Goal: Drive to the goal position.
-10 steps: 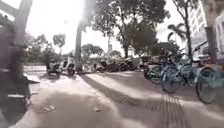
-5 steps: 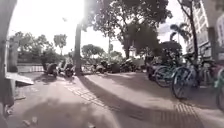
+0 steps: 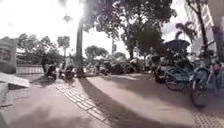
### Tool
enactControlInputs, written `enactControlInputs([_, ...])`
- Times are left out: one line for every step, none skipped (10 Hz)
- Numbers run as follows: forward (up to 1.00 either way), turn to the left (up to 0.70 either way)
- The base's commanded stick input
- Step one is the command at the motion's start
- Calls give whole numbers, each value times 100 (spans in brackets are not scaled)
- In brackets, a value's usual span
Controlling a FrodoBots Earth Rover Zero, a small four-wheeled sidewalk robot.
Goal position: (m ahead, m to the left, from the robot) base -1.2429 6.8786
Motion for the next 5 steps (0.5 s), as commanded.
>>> enactControlInputs([70, 14])
enactControlInputs([62, 18])
enactControlInputs([45, 27])
enactControlInputs([45, 27])
enactControlInputs([45, 27])
